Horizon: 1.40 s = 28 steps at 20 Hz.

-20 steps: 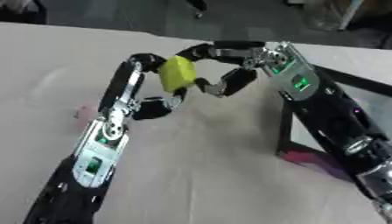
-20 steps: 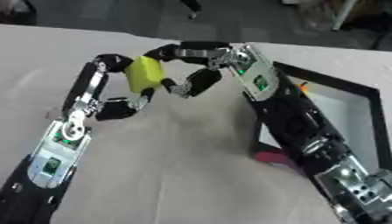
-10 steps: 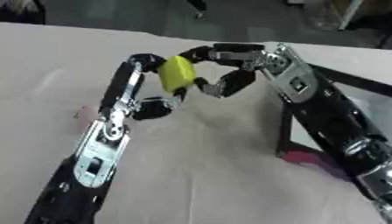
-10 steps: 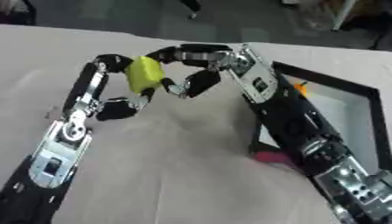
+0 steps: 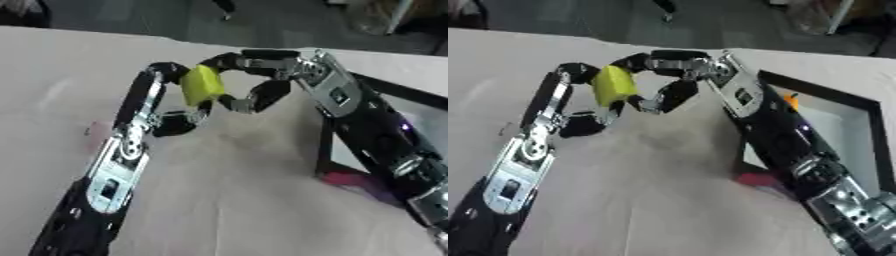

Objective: Pick up the objects with one hand, pass them to the other hand, and then place them into the box on the other side of the table.

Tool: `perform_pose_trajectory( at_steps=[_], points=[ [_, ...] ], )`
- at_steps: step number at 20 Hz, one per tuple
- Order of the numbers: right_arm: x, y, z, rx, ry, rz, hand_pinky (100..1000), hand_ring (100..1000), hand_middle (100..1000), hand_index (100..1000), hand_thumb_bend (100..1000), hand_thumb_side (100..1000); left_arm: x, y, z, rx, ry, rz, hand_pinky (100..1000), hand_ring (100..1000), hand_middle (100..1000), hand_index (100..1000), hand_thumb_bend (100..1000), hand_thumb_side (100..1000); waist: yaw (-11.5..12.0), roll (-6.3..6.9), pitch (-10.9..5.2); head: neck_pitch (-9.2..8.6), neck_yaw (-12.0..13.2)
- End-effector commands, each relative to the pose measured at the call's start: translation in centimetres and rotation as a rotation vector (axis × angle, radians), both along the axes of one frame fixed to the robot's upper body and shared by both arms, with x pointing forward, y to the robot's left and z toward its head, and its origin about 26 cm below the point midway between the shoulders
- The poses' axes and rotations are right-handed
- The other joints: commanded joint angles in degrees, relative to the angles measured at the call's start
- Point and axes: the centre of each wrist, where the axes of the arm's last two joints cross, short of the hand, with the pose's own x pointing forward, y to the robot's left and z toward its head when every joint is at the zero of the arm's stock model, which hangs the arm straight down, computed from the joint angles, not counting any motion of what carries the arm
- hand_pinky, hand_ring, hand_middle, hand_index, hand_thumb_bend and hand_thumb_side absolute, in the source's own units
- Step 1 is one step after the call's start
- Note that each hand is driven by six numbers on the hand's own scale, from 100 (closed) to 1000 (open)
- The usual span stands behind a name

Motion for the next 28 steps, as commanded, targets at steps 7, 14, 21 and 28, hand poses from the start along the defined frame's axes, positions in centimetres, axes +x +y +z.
perform_pose_trajectory(
  at_steps=[7,14,21,28],
  points=[
    [-0.06,-0.2,1.84,-0.139,-0.127,0.199,1000,1000,966,1000,100,644,0.03,-0.15,1.43,-0.042,-0.037,0.008,798,650,514,445,243,100,-0.13,-0.55,-0.85,-0.67,0.12],
    [0.03,-0.19,1.58,-0.146,-0.124,0.188,1000,1000,963,1000,100,619,-0.16,-0.24,1.74,-0.06,-0.049,-0.018,800,650,513,445,238,100,-0.01,-0.57,-0.73,-0.77,0.02],
    [0.04,-0.04,1.27,-0.16,-0.14,0.2,1000,1000,959,1000,100,572,-0.32,-0.32,2.02,-0.087,-0.06,-0.039,802,649,513,445,233,100,0.05,-0.59,-0.73,-0.82,0.05],
    [0.03,0.04,1.32,-0.147,-0.132,0.19,1000,1000,950,1000,100,555,-0.44,-0.43,1.91,-0.113,-0.055,-0.085,806,649,513,447,222,100,-0.01,-0.49,-0.6,-0.74,0.15]
  ],
)
